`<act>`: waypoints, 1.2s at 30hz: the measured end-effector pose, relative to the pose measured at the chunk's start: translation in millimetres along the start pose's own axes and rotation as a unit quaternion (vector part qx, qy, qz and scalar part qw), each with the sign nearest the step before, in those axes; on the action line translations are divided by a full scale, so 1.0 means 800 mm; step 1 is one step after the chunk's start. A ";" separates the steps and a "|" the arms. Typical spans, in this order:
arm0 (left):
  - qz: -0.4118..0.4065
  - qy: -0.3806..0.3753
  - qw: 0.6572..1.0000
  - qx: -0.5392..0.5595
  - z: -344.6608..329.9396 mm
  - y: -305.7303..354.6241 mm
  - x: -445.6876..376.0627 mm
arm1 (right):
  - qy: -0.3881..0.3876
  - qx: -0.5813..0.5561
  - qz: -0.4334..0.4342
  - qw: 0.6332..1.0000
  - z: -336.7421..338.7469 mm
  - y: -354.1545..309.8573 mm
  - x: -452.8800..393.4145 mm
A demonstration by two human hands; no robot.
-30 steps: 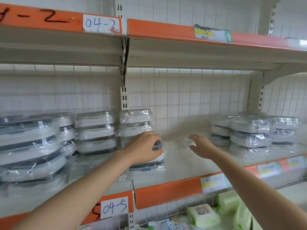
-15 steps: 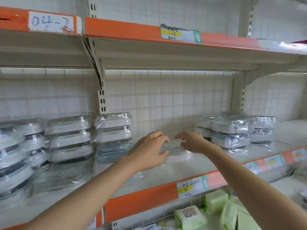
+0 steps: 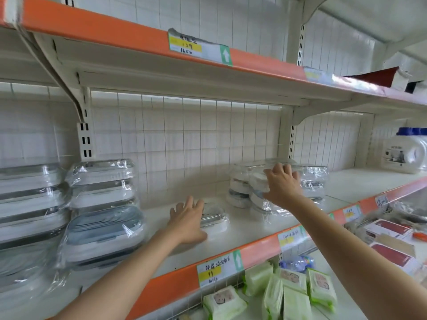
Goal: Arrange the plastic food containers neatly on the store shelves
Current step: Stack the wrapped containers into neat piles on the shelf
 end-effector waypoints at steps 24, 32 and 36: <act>0.030 0.163 0.981 0.100 0.171 -0.101 0.060 | -0.008 -0.126 0.279 0.952 0.023 -0.208 0.070; 0.010 0.124 0.985 0.122 0.162 -0.142 0.109 | -0.304 -0.186 0.217 0.909 -0.034 -0.190 0.067; 0.002 0.142 0.981 0.133 0.173 -0.147 0.123 | -0.295 -0.174 0.197 0.919 -0.043 -0.189 0.064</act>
Point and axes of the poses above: each hand's wrist, its own x-axis away from the middle knuckle, its own z-axis out of the back of the hand, y = z × x, the point moved 6 cm from there along -x, towards the middle knuckle, and after that the axes turned 6 degrees about y, right-handed, at the moved point
